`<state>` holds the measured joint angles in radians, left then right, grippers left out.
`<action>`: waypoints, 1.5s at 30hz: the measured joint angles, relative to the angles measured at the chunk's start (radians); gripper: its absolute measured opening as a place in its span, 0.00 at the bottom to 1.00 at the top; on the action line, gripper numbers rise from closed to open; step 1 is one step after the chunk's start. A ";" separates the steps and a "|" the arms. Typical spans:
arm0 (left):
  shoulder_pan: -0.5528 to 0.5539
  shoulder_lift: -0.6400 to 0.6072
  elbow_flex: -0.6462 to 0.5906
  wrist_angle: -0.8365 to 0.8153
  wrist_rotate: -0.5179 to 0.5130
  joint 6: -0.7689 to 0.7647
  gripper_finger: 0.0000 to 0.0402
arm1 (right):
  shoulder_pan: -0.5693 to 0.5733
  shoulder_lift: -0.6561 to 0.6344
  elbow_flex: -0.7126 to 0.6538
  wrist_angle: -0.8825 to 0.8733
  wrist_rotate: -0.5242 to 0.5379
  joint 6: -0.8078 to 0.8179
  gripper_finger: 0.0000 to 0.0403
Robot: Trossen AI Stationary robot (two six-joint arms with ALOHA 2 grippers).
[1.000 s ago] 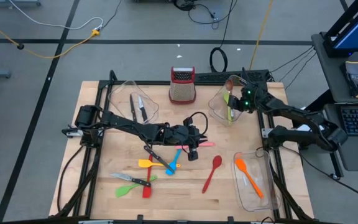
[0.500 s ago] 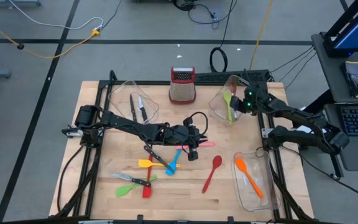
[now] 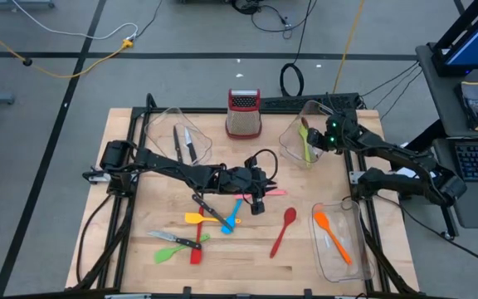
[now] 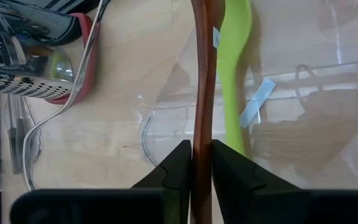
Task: Pick & Place Kitchen Items
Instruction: Put the brown serving spoon into the top right transparent bin, then put the silver knife into the top left transparent bin
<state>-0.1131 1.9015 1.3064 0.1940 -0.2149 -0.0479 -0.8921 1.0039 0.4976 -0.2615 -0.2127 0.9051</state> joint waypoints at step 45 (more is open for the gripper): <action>-0.298 0.000 0.001 -0.511 -0.195 -0.433 0.16 | 0.011 -0.265 0.000 0.068 -0.117 -0.242 0.01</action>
<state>-0.4107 1.9015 1.3071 -0.3173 -0.4103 -0.4807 -0.8814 0.7385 0.4973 -0.1938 -0.3301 0.6627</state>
